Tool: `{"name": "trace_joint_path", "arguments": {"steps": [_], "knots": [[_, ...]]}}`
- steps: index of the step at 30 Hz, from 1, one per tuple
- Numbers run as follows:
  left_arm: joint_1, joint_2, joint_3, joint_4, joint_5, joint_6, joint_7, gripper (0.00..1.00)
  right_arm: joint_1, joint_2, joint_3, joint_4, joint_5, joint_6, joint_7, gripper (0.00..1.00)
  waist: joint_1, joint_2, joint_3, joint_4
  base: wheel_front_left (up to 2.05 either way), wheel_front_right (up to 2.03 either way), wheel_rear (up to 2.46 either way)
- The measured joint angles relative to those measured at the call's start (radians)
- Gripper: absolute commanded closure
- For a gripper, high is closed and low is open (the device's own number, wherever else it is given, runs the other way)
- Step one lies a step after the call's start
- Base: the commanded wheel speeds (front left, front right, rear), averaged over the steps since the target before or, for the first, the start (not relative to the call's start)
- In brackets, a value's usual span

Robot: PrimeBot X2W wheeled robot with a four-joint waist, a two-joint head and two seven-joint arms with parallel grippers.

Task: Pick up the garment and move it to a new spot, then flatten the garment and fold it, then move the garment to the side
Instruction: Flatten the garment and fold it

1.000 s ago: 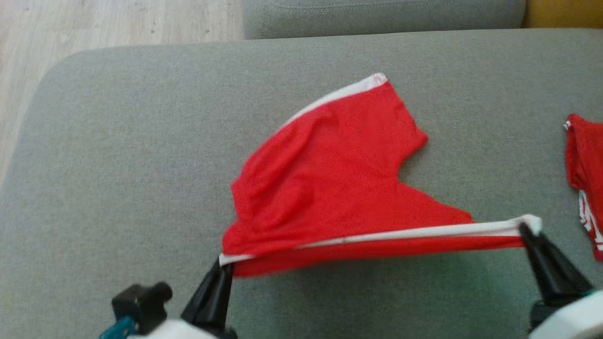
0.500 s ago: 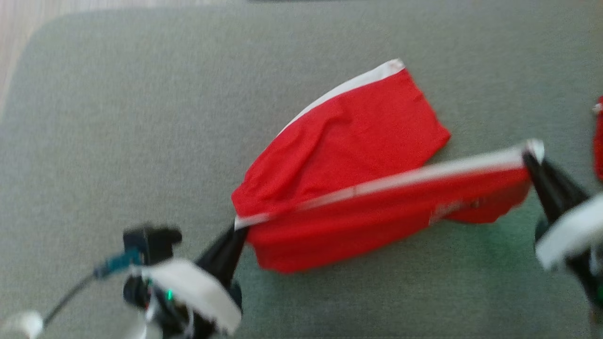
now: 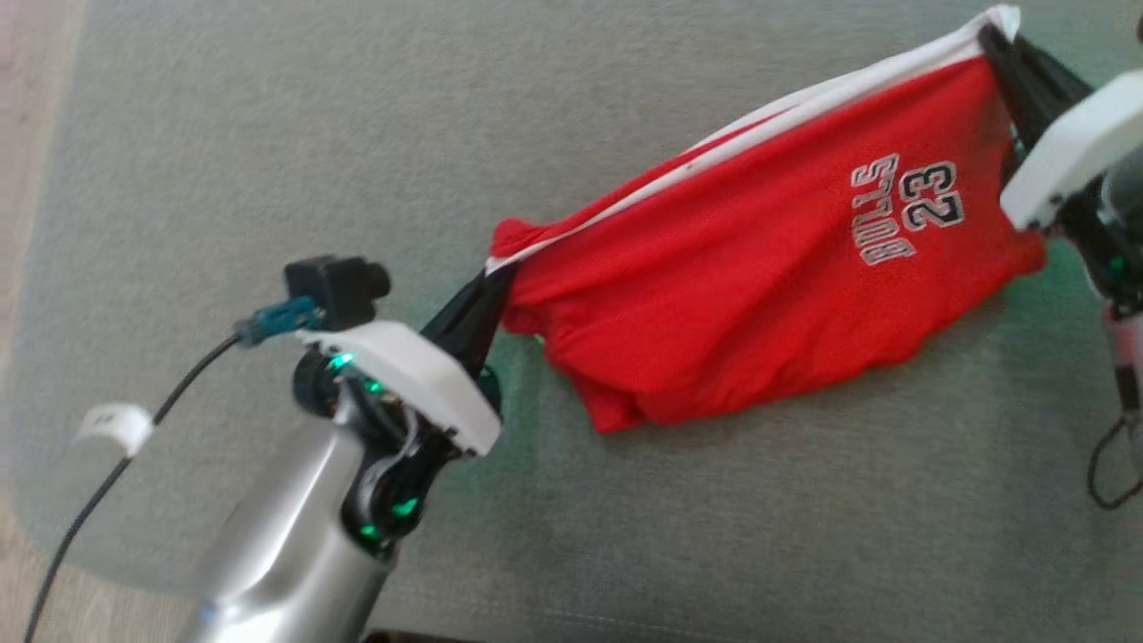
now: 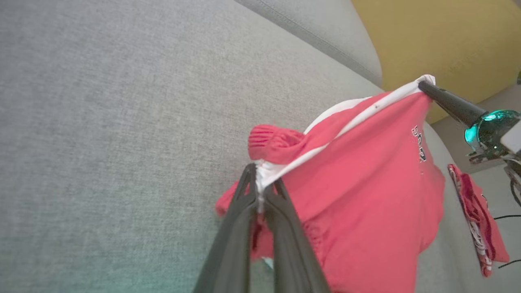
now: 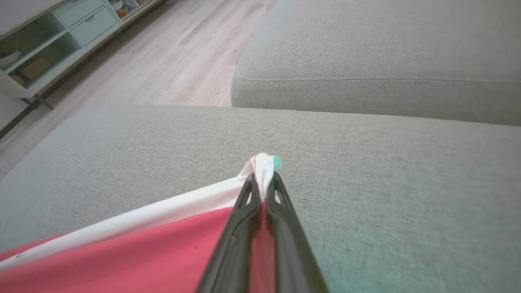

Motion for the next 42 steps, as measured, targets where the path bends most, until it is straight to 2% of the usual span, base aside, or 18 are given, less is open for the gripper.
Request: {"name": "trace_joint_path", "arguments": {"steps": [6,7,8,9,12,16,21,26,29,33,38,42], "knots": [[-0.074,-0.047,-0.027,0.145,0.0,-0.048,-0.019,1.0,-0.09,-0.006,0.102,0.21,0.037,-0.001,-0.069,1.0,0.0,0.0,0.028,0.038,0.0,0.0,0.0],[-0.078,-0.051,-0.03,0.16,0.0,-0.052,-0.024,0.8,-0.093,-0.006,0.118,0.231,0.044,-0.001,-0.077,0.6,0.0,0.0,0.027,0.039,0.0,0.0,0.0],[-0.08,-0.056,-0.031,0.173,0.0,-0.055,-0.027,0.5,-0.093,-0.006,0.136,0.246,0.049,-0.001,-0.091,0.11,-0.0001,0.0,0.024,0.038,0.0,0.0,0.0],[-0.08,-0.06,-0.033,0.184,0.0,-0.056,-0.03,0.0,-0.093,-0.006,0.152,0.258,0.057,-0.001,-0.106,0.0,-0.0002,0.0,0.021,0.036,0.0,0.0,0.0],[-0.079,-0.062,-0.035,0.193,0.0,-0.059,-0.049,0.0,-0.092,-0.007,0.185,0.272,0.066,-0.001,-0.146,0.0,-0.0002,0.0,0.013,0.03,0.0,0.0,0.0],[-0.05,-0.058,-0.01,0.203,0.002,-0.04,-0.121,0.0,-0.09,-0.01,0.219,0.269,0.071,-0.001,-0.277,0.0,-0.0003,0.0,-0.017,0.014,0.0,0.0,0.0],[0.04,-0.028,0.049,0.139,0.064,0.03,-0.289,0.0,-0.047,-0.017,0.207,0.222,0.022,-0.001,-0.439,0.0,-0.0004,0.0,-0.065,-0.016,0.0,0.0,0.0],[0.087,0.005,0.097,0.046,0.168,0.116,-0.472,0.0,0.064,0.001,0.114,0.12,-0.078,-0.001,-0.533,0.0,-0.0005,0.0,-0.114,-0.058,0.0,0.0,0.0],[0.1,0.024,0.117,0.005,0.242,0.17,-0.534,0.0,0.139,0.04,0.041,0.011,-0.14,-0.002,-0.541,0.0,-0.0004,0.0,-0.142,-0.091,0.0,0.0,0.0],[0.123,0.062,0.143,-0.025,0.335,0.223,-0.556,0.0,0.263,0.122,-0.039,-0.174,-0.219,-0.002,-0.505,0.0,-0.0004,0.0,-0.175,-0.138,0.0,0.0,0.0],[0.163,0.101,0.148,-0.051,0.399,0.256,-0.561,0.0,0.454,0.204,-0.104,-0.372,-0.271,-0.002,-0.42,0.0,-0.0003,0.0,-0.208,-0.193,0.0,0.0,0.0],[0.196,0.139,0.138,-0.058,0.415,0.272,-0.486,0.0,0.591,0.253,-0.13,-0.47,-0.287,-0.002,-0.356,0.0,-0.0004,0.0,-0.229,-0.219,0.0,0.0,0.0]]}}
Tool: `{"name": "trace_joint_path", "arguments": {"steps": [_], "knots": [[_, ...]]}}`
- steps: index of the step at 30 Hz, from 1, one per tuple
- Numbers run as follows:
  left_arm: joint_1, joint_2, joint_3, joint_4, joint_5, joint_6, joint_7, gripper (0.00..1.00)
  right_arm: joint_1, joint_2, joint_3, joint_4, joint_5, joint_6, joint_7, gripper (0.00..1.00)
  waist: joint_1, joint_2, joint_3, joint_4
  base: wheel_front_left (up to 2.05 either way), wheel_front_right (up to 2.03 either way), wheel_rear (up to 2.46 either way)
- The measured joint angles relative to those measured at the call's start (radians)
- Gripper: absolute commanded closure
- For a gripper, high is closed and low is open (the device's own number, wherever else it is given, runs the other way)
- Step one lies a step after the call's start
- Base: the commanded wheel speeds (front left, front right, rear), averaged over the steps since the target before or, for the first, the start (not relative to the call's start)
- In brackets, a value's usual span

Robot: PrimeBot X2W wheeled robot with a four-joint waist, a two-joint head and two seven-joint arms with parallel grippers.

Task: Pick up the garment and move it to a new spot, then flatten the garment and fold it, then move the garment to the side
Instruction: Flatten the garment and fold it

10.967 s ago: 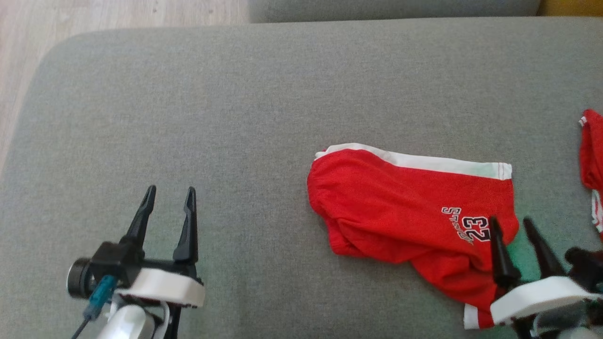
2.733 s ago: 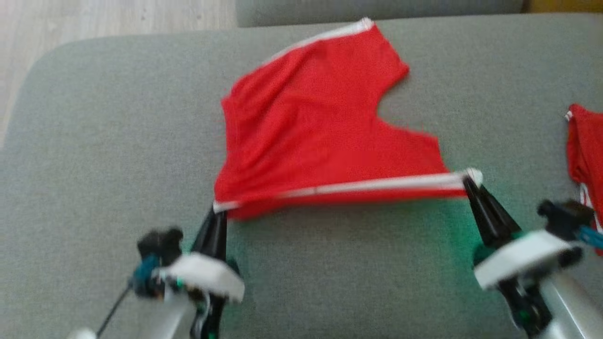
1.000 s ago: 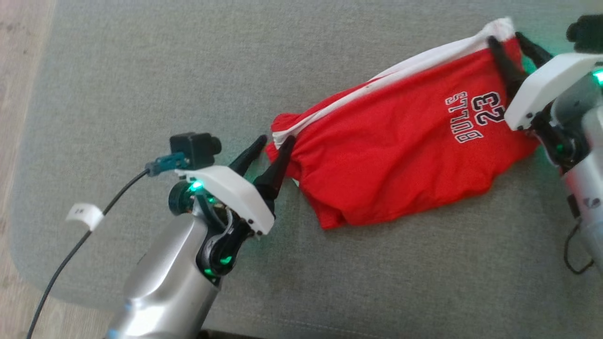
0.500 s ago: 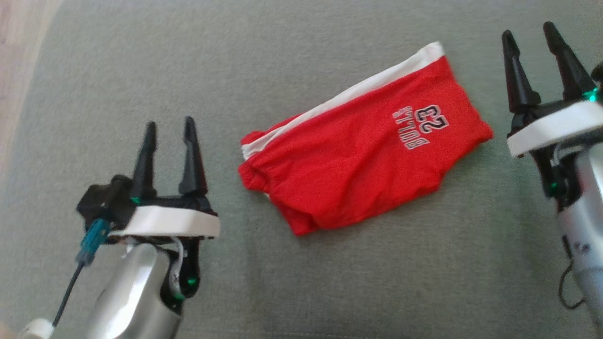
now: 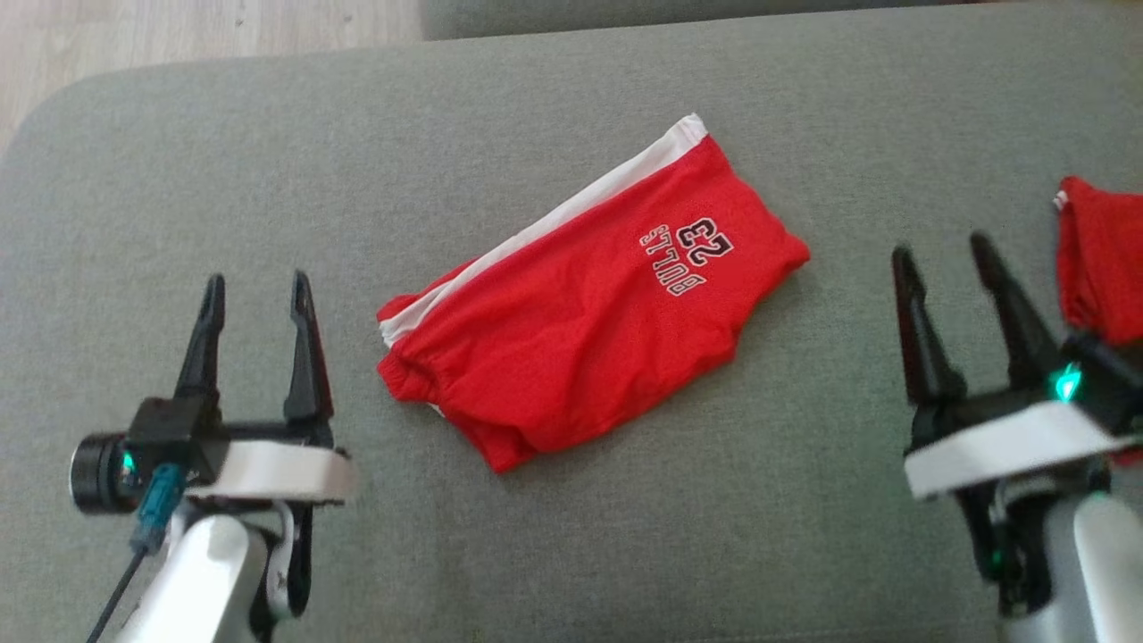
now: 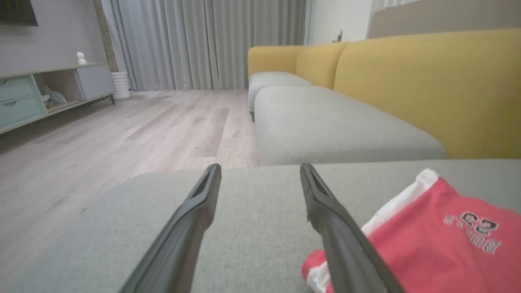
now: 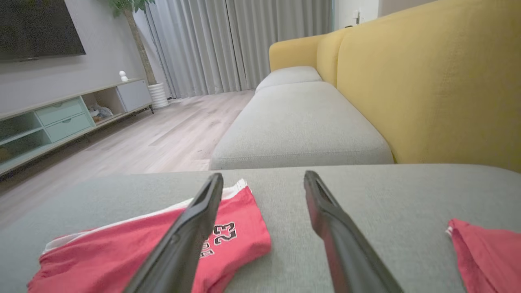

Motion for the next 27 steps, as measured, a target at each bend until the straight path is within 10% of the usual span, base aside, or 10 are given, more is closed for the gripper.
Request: {"name": "trace_joint_path", "arguments": {"steps": [27], "knots": [[0.077,0.038,-0.033,-0.014,-0.012,0.018,0.11,0.0,0.139,0.033,-0.056,-0.099,-0.039,0.0,0.122,0.0,0.0002,0.0,0.0,0.019,0.0,0.0,0.0]]}}
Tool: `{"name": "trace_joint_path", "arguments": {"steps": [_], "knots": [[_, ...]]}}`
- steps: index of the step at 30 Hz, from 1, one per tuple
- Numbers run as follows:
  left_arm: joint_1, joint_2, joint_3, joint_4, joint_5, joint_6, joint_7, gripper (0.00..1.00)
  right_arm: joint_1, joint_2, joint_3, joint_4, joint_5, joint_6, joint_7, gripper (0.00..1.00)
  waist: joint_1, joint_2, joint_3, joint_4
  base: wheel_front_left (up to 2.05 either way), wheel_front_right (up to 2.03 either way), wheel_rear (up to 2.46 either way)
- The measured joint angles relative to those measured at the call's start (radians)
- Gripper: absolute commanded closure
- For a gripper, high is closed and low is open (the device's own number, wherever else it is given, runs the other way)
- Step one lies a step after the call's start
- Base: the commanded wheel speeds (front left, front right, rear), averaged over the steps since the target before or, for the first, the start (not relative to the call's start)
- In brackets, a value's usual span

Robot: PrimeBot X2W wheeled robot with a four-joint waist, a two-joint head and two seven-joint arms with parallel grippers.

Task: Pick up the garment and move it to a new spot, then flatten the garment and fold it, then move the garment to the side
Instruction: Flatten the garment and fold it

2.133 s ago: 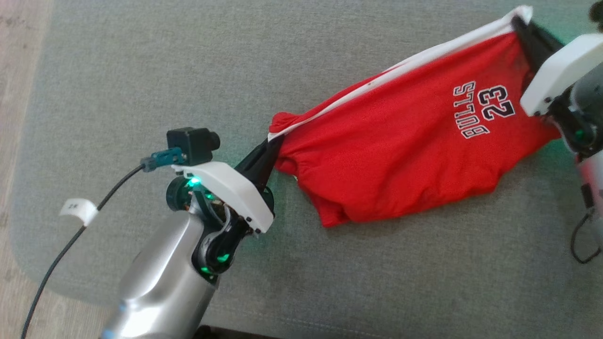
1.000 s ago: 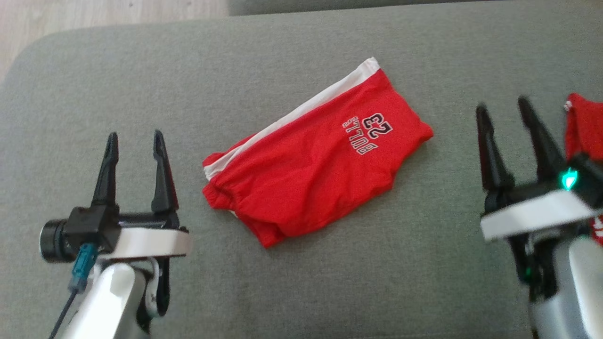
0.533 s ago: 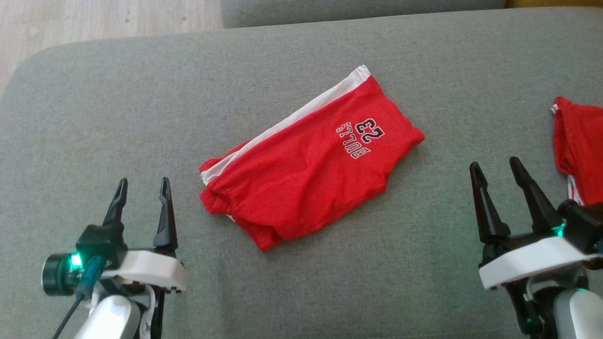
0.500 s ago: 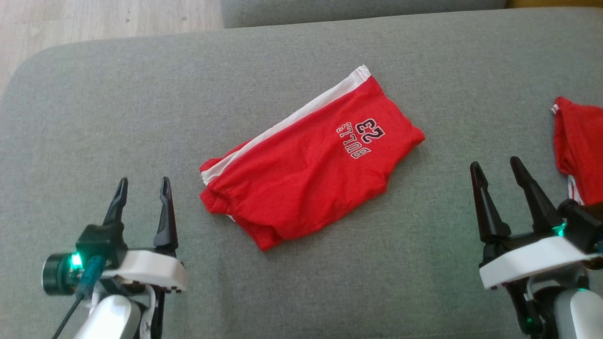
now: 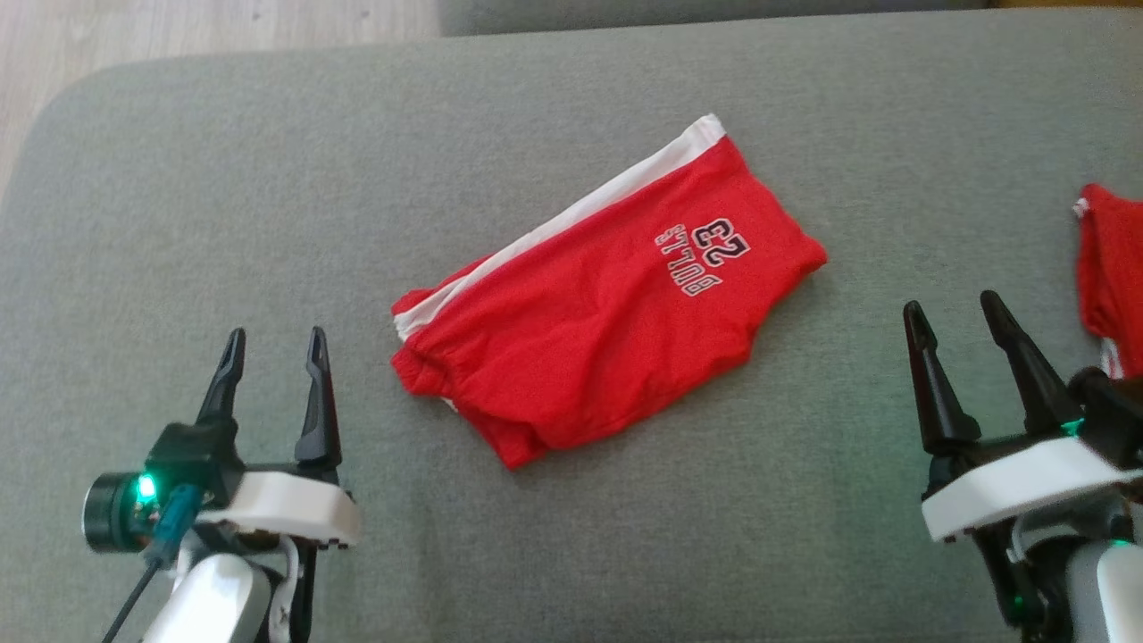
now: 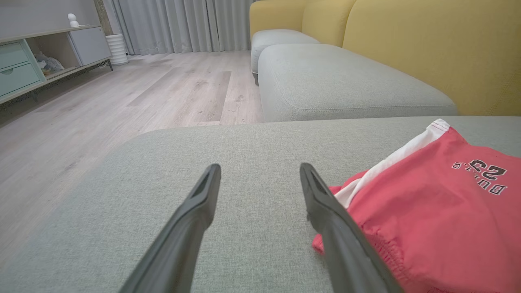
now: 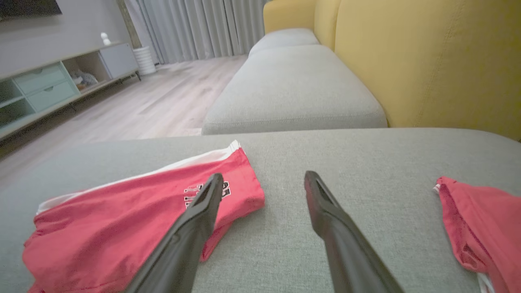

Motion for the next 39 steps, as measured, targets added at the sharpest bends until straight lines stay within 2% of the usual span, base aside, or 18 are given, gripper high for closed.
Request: {"name": "trace_joint_path", "arguments": {"steps": [4,10,15,20,21,22,23,26,30,39], "knots": [[-0.024,-0.007,-0.014,0.0,0.0,-0.002,-0.015,0.0,-0.048,-0.042,0.007,0.068,0.009,0.0,0.038,0.0,0.0,0.0,0.023,0.021,0.0,0.0,0.0],[-0.114,-0.051,-0.029,0.0,0.002,-0.027,-0.065,0.0,-0.232,-0.137,0.059,0.301,0.06,0.0,0.079,0.0,0.0001,0.0,0.075,0.077,0.0,0.0,0.0],[-0.168,-0.09,-0.056,0.03,0.003,-0.046,-0.119,0.0,-0.378,-0.169,0.115,0.484,0.108,0.0,0.086,0.0,0.0002,0.0,0.12,0.134,0.0,0.0,0.0],[-0.183,-0.117,-0.06,0.069,0.003,-0.061,-0.151,0.0,-0.455,-0.19,0.19,0.611,0.157,0.0,0.167,0.0,0.0002,0.0,0.145,0.182,0.0,0.0,0.0],[-0.184,-0.117,-0.06,0.073,0.003,-0.062,-0.153,0.0,-0.462,-0.195,0.191,0.613,0.174,0.0,0.186,0.29,0.0001,0.0,0.146,0.188,0.0,0.0,0.0],[-0.183,-0.117,-0.06,0.081,0.003,-0.062,-0.156,0.0,-0.472,-0.2,0.194,0.618,0.185,0.0,0.205,0.82,0.0001,0.0,0.144,0.19,0.0,0.0,0.0],[-0.183,-0.117,-0.059,0.089,0.003,-0.062,-0.161,0.0,-0.479,-0.201,0.196,0.624,0.188,0.0,0.223,1.0,0.0001,0.0,0.142,0.19,0.0,0.0,0.0],[-0.183,-0.116,-0.057,0.096,0.003,-0.063,-0.163,0.0,-0.479,-0.199,0.206,0.619,0.207,0.0,0.255,1.0,0.0,0.0,0.131,0.183,0.0,0.0,0.0],[-0.178,-0.114,-0.05,0.1,0.001,-0.062,-0.17,0.0,-0.433,-0.188,0.197,0.574,0.211,0.0,0.238,1.0,0.0001,0.0,0.115,0.161,0.0,0.0,0.0],[-0.103,-0.09,-0.043,0.09,-0.018,-0.051,-0.163,0.0,-0.127,-0.075,-0.013,0.409,0.164,0.0,0.169,1.0,-0.0001,0.0,0.062,0.082,0.0,0.0,0.0]]}}
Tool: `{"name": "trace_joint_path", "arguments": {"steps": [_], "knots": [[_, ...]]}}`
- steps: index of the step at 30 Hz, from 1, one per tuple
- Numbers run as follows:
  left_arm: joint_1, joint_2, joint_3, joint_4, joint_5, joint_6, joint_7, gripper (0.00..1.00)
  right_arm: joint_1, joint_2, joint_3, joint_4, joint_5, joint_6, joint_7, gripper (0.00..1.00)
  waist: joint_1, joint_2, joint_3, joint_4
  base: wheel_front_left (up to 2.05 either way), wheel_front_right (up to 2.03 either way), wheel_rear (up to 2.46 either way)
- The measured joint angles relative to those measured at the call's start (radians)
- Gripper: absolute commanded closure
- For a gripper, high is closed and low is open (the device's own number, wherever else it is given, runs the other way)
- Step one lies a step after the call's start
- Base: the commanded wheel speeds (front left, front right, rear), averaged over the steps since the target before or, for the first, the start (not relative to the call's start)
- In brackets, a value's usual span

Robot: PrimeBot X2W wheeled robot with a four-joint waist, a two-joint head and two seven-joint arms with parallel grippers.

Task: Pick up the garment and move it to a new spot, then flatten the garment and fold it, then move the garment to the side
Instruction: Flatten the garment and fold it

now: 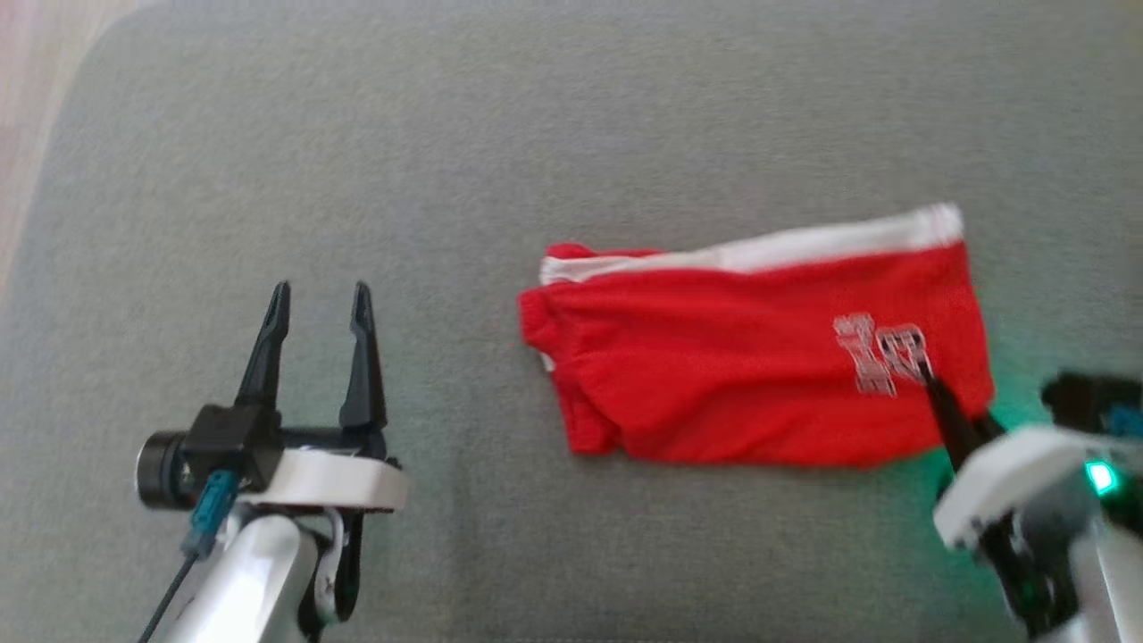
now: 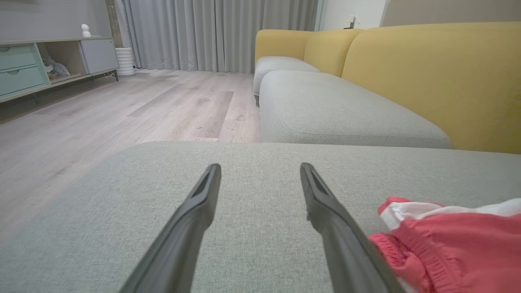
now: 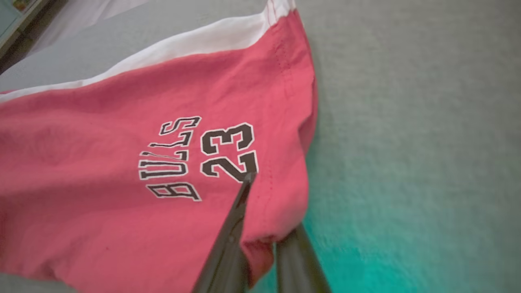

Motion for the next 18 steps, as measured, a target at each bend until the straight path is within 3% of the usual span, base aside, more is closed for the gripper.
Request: {"name": "trace_joint_path", "arguments": {"steps": [4,10,14,18], "knots": [[0.024,0.009,0.007,-0.026,-0.007,0.008,0.013,0.0,0.088,0.043,-0.063,-0.054,-0.026,0.0,0.0,1.0,-0.0001,0.0,-0.018,-0.031,0.0,0.0,0.0],[0.025,0.011,-0.002,-0.04,-0.007,0.012,0.03,0.0,0.079,0.046,-0.066,-0.118,-0.058,0.0,0.01,1.0,0.0,0.0,-0.028,-0.04,0.0,0.0,0.0],[0.024,0.011,-0.016,-0.041,-0.007,0.011,0.039,0.0,0.012,0.037,0.045,-0.195,-0.077,0.0,0.018,1.0,0.0,0.0,-0.036,-0.027,0.0,0.0,0.0],[0.024,0.01,-0.021,-0.039,-0.007,0.007,0.039,0.0,-0.089,0.05,0.253,-0.257,-0.062,0.0,0.031,1.0,0.0,0.0,-0.047,-0.008,0.0,0.0,0.0]]}}
